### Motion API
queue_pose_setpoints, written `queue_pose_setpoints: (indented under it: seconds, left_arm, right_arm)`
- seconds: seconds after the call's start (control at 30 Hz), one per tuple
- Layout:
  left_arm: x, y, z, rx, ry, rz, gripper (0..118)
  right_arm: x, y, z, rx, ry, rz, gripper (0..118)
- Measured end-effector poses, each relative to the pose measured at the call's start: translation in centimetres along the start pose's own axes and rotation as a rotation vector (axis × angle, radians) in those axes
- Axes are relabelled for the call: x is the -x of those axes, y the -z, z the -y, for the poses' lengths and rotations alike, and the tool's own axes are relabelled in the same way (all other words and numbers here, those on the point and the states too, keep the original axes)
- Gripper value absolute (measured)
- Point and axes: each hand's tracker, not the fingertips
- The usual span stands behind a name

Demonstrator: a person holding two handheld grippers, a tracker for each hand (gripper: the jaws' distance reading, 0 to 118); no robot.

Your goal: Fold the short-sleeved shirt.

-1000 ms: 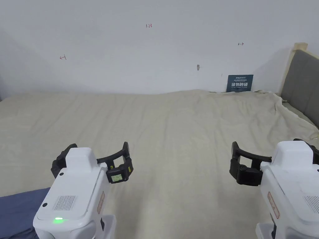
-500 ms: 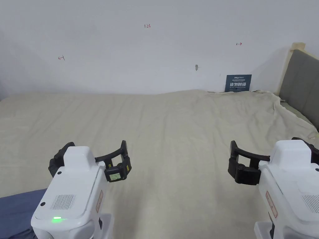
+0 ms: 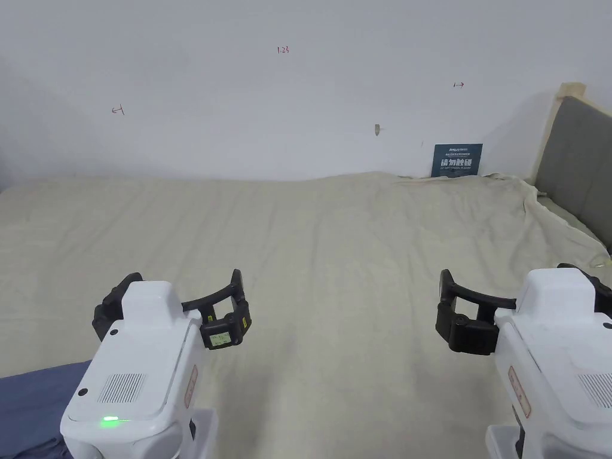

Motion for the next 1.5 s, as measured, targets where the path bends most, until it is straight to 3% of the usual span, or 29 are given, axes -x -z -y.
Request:
queue_pose_setpoints:
  seconds: [1.5]
  left_arm:
    - [0.13,-0.12,-0.08,-0.006,0.02,-0.012,118]
  right_arm:
    - [0.34,0.05,0.05,-0.004,-0.017,-0.003,118]
